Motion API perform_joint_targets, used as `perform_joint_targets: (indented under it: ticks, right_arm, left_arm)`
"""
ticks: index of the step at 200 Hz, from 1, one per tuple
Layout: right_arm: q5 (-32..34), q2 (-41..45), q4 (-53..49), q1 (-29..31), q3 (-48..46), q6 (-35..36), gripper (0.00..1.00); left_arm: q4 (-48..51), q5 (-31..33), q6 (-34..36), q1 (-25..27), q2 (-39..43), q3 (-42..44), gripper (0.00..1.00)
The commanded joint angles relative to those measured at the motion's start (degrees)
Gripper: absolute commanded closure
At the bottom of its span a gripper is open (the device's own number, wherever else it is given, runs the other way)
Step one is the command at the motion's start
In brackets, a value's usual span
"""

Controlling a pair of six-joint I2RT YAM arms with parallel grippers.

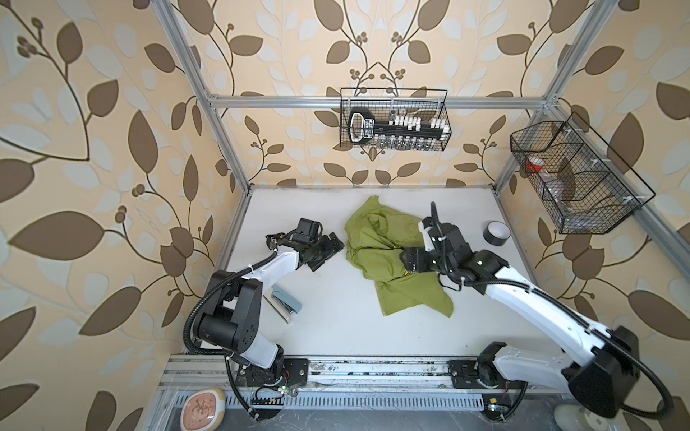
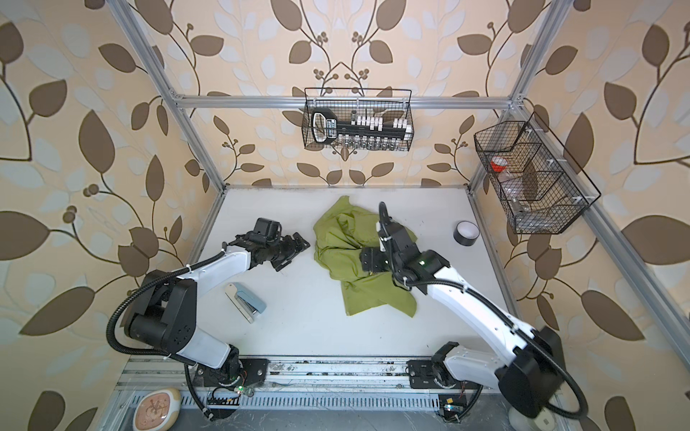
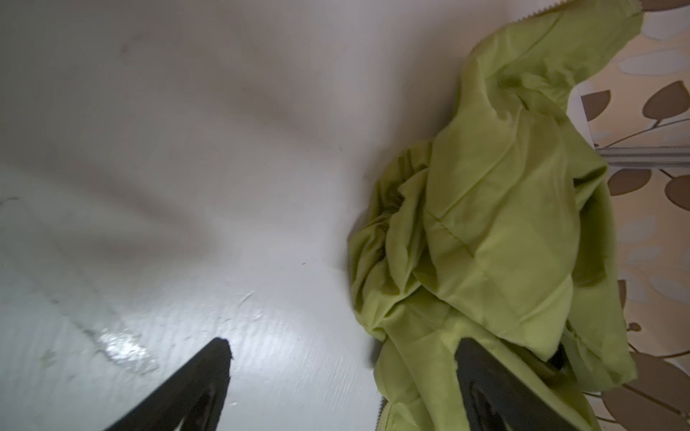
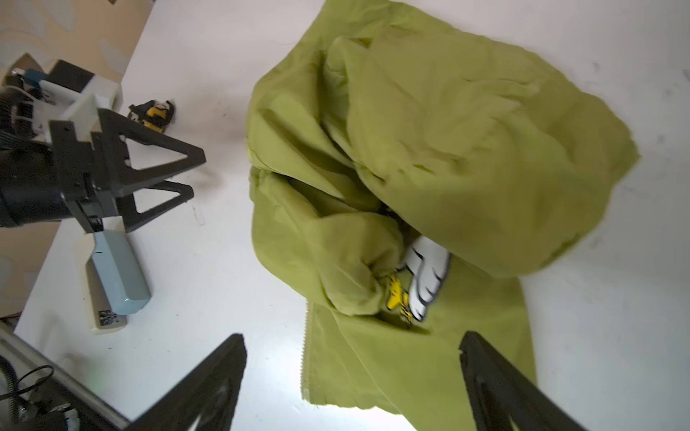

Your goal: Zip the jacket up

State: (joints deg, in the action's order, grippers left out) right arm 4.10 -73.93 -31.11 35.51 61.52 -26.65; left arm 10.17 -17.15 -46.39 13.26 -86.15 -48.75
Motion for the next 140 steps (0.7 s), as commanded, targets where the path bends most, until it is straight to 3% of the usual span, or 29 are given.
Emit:
perform_joint_targets:
  ticks: [1, 63, 99, 128, 140]
  right_arm:
    - [1.88, -9.46, -2.1, 2.93, 9.08, 6.01, 0.08]
    - [7.44, -36.47, -7.5, 6.63, 36.51, 10.43, 0.07]
    - [9.35, -48.95, -10.93, 6.6, 47.81, 10.58, 0.08]
    - [10.84, -54.14, -11.92, 5.99, 52.28, 10.09, 0.11]
    - [10.22, -55.26, -12.11, 5.47, 53.24, 9.82, 0.19]
  left_arm:
    - [-2.53, -3.01, -1.41, -1.79, 4.27, 5.26, 0.06]
    - [-5.02, -5.61, -3.26, -2.09, 13.01, 15.05, 0.06]
    - [-3.76, -6.53, -2.21, -1.69, 16.55, 17.51, 0.07]
    - [-5.39, -5.9, -2.39, 2.7, 17.11, 19.55, 0.07]
    - [-6.4, -4.83, -2.4, 6.02, 16.57, 19.77, 0.07]
